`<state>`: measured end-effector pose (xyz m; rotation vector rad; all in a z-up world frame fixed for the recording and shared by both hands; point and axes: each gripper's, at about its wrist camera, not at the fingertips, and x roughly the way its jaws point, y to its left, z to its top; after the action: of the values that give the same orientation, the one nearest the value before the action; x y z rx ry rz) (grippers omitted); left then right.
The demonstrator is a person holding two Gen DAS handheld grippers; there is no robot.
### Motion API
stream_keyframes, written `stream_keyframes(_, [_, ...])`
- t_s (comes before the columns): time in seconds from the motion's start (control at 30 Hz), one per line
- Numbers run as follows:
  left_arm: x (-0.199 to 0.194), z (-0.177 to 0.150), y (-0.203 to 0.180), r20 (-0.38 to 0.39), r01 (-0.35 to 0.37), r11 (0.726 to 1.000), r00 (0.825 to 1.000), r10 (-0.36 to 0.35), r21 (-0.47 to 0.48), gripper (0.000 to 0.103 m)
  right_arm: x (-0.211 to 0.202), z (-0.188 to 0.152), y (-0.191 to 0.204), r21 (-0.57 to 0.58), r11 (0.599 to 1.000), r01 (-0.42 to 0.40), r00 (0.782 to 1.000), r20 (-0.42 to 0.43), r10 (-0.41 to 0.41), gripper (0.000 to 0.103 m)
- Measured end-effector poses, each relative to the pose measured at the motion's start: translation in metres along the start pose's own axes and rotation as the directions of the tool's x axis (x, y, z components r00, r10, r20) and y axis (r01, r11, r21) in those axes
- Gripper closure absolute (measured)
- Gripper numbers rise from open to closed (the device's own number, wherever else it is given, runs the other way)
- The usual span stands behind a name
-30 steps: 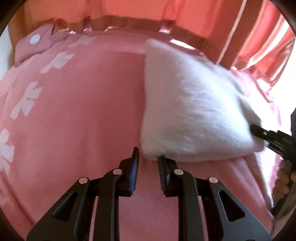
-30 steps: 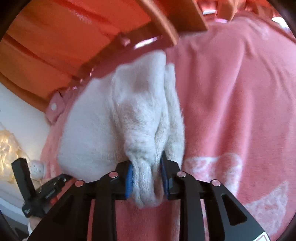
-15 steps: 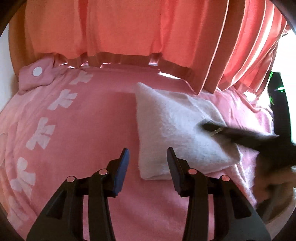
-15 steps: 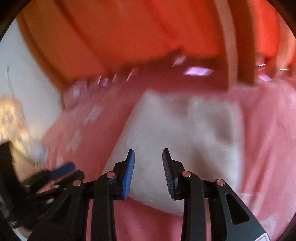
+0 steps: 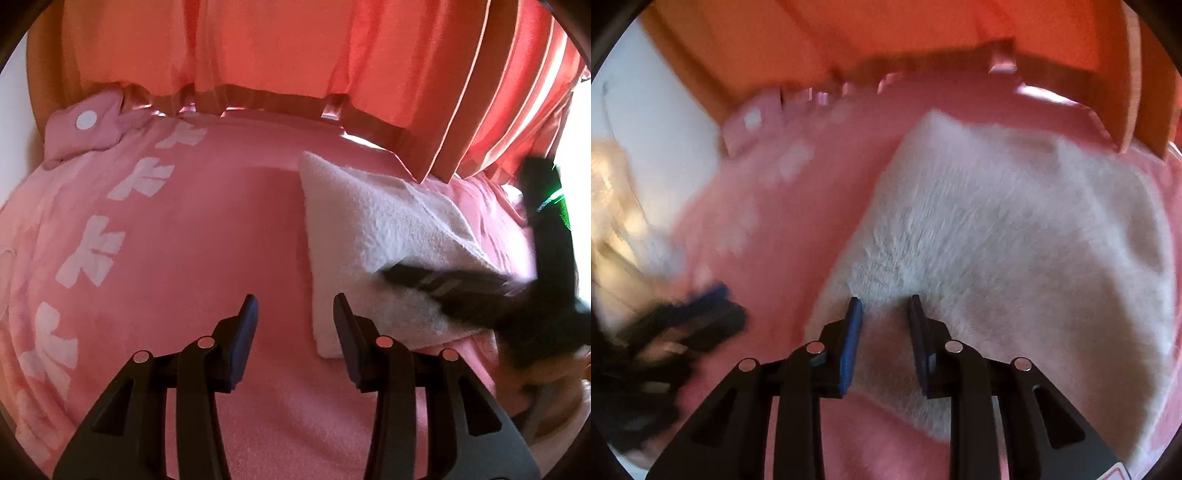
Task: Fold small clothes
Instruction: 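Grasp the folded sweater end with both grippers and fold it in half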
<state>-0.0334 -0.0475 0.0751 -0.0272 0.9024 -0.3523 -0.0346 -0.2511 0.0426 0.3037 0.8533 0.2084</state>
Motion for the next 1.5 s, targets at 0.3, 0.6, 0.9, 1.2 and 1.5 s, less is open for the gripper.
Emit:
stream_keyframes(0.3, [0.035, 0.022, -0.042, -0.031, 0.103, 0.994, 0.994, -0.102, 0.024, 0.052, -0.004, -0.006, -0.148, 0.365, 0.909, 0.199, 0.979, -0.042, -0.197, 0.059])
stream_keyframes(0.6, [0.079, 0.022, -0.075, -0.026, 0.006, 0.997, 1.0, -0.004, 0.078, 0.051, 0.005, -0.007, -0.175, 0.331, 0.915, 0.232, 0.972, -0.037, -0.233, 0.091])
stream_keyframes(0.9, [0.078, 0.019, -0.078, -0.05, -0.025, 0.999, 0.998, 0.027, 0.048, 0.036, -0.034, -0.017, -0.158, 0.384, 0.878, 0.287, 0.941, 0.059, -0.333, 0.037])
stream_keyframes(1.2, [0.086, 0.024, -0.077, -0.117, -0.017, 0.999, 0.993, 0.013, -0.035, 0.016, -0.001, -0.028, -0.136, 0.42, 0.874, 0.246, 0.968, -0.055, -0.246, 0.035])
stream_keyframes(1.5, [0.12, 0.025, -0.066, -0.161, 0.014, 0.996, 0.987, -0.028, -0.089, 0.005, 0.013, -0.03, -0.156, 0.473, 0.863, 0.179, 0.984, -0.091, -0.154, 0.021])
